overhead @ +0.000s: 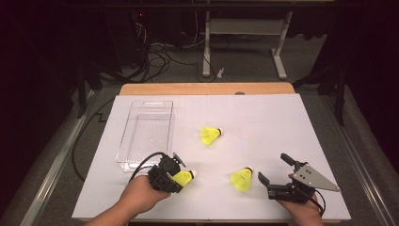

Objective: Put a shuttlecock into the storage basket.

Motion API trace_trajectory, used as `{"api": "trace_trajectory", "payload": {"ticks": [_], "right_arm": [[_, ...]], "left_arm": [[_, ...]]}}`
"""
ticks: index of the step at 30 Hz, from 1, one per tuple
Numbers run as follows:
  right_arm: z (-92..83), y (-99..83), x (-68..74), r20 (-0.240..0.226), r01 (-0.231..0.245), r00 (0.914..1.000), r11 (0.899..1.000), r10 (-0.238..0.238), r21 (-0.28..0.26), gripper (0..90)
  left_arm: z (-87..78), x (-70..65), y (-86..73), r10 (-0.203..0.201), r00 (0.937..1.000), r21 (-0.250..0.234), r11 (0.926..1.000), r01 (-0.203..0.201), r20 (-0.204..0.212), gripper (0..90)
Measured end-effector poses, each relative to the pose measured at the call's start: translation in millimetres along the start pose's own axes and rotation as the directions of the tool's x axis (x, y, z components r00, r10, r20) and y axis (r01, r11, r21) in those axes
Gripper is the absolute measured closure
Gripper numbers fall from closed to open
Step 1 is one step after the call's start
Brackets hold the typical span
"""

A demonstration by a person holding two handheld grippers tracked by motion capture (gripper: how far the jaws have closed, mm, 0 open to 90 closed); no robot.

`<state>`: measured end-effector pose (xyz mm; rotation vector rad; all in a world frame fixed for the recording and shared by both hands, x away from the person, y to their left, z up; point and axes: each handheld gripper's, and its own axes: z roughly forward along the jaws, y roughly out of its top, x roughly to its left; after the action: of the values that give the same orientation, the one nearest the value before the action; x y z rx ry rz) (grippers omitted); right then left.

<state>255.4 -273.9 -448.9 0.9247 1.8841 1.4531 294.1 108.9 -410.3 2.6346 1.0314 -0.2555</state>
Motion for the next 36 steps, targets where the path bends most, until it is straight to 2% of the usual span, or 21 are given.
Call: {"api": "trace_trajectory", "payload": {"ticks": [6, 14, 19, 28, 36], "right_arm": [[0.1, -0.3, 0.4, 0.001, -0.002, 1.0, 1.0, 0.002, 0.002, 0.7], [-0.1, -0.4, 0.4, -0.001, 0.0, 1.0, 1.0, 0.0, 0.002, 0.7], [-0.3, -0.5, 0.0, -0.001, -0.001, 1.0, 1.0, 0.001, 0.002, 0.7], [0.1, -0.4, 0.5, -0.003, 0.0, 1.0, 1.0, 0.0, 0.003, 0.8], [0.1, -0.5, 0.6, -0.003, 0.001, 1.0, 1.0, -0.001, 0.004, 0.8]], "left_arm": [[-9.2, -3.4, 2.4, 0.011, 0.9999, 0.032, 0.9994, -0.011, -0.002, 88.8], [-22.5, -4.0, 5.6, 0.003, 1.0, 0.049, 0.9988, -0.003, -0.001, 88.4], [-30.8, -3.2, 6.2, 0.01, 0.9999, 0.065, 0.9978, -0.011, 0.014, 88.5], [-50.9, -4.1, 10.5, 0.026, 0.9993, 0.031, 0.9992, -0.026, 0.028, 88.7], [-69.2, -1.9, 14.3, 0.018, 0.9998, 0.02, 0.9996, -0.018, 0.013, 88.6]]}}
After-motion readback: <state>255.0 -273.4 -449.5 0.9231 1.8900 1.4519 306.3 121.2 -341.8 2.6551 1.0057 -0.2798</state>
